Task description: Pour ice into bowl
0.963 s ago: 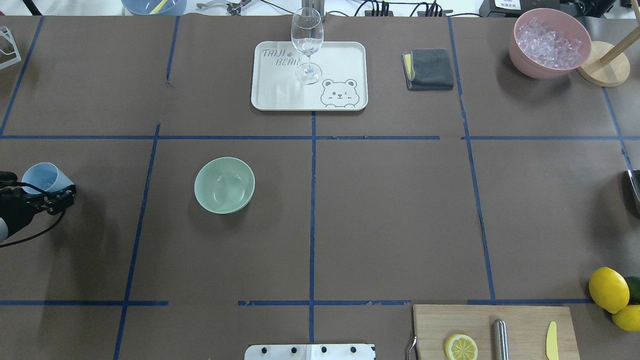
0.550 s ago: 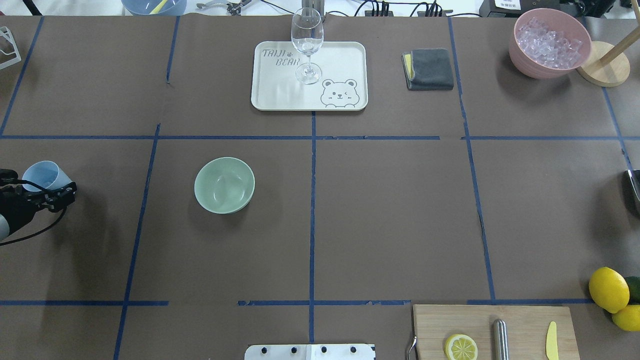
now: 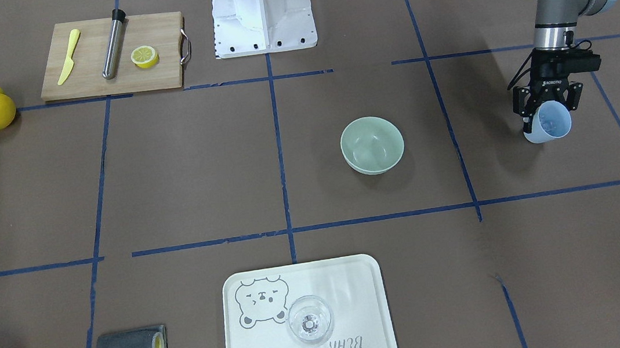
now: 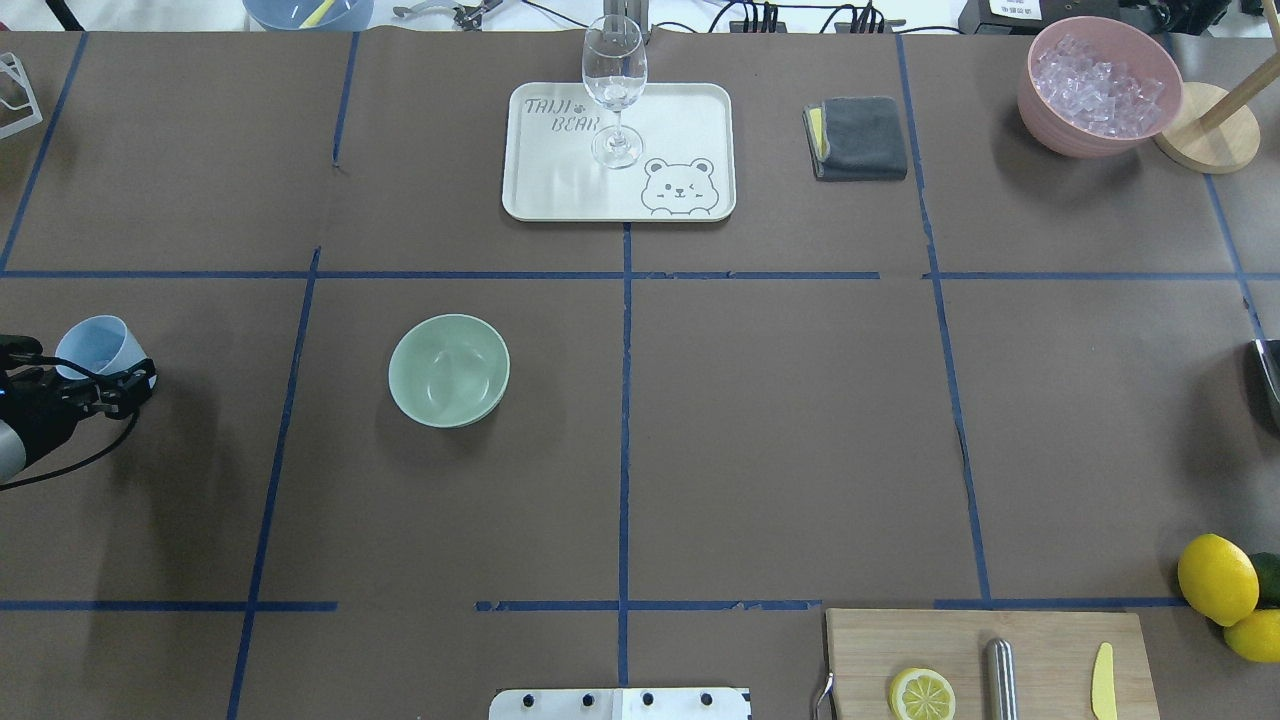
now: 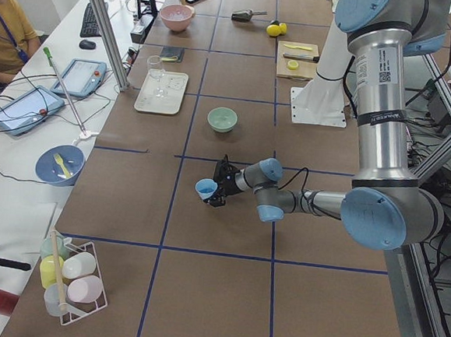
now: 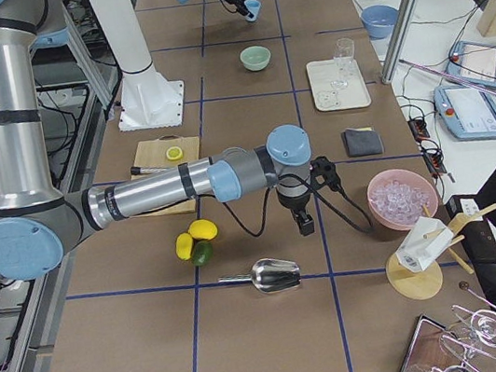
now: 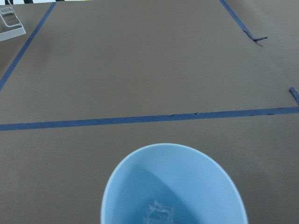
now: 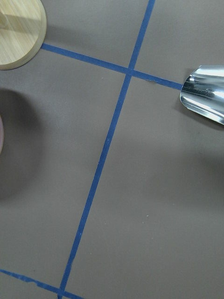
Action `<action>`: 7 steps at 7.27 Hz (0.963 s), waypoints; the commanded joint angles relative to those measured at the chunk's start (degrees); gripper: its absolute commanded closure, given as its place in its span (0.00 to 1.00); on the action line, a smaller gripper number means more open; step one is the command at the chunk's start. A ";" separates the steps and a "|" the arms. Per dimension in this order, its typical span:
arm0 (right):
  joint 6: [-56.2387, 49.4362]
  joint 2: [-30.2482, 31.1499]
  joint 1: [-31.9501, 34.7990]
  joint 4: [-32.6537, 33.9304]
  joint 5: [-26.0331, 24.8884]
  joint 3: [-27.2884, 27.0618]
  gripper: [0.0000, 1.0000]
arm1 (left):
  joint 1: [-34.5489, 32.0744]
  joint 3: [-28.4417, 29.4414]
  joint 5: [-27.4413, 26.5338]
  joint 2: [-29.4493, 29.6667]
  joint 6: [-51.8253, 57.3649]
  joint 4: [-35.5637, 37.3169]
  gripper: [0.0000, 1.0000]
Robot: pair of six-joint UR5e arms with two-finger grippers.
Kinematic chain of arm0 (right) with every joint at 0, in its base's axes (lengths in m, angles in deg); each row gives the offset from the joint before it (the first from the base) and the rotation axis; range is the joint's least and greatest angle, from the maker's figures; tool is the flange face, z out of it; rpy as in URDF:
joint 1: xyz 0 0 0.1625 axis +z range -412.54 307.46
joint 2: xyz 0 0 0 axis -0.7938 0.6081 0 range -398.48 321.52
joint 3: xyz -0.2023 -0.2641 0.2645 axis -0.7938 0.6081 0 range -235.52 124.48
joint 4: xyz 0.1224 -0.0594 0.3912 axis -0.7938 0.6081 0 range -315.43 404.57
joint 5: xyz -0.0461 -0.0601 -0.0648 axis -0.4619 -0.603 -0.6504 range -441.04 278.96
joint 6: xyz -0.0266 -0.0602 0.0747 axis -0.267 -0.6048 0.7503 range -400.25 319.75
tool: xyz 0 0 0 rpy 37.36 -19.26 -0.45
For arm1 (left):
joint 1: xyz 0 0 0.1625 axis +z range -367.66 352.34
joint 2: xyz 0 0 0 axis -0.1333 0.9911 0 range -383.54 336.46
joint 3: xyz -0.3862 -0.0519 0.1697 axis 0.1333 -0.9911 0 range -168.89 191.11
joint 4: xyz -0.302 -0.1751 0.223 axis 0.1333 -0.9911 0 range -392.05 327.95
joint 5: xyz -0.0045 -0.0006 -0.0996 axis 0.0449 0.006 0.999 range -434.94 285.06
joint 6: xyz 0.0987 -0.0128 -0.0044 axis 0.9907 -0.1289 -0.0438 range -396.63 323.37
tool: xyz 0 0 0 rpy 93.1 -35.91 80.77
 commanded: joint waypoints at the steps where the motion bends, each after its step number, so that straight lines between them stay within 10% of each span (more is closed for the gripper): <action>1: 0.00 0.03 0.00 0.00 -0.02 0.05 0.00 | -2.19 -3.60 0.15 0.97 10.81 0.14 1.00; 7: -0.09 0.29 0.09 0.00 -0.28 0.57 0.00 | -2.83 -7.84 -0.54 11.52 31.26 3.03 1.00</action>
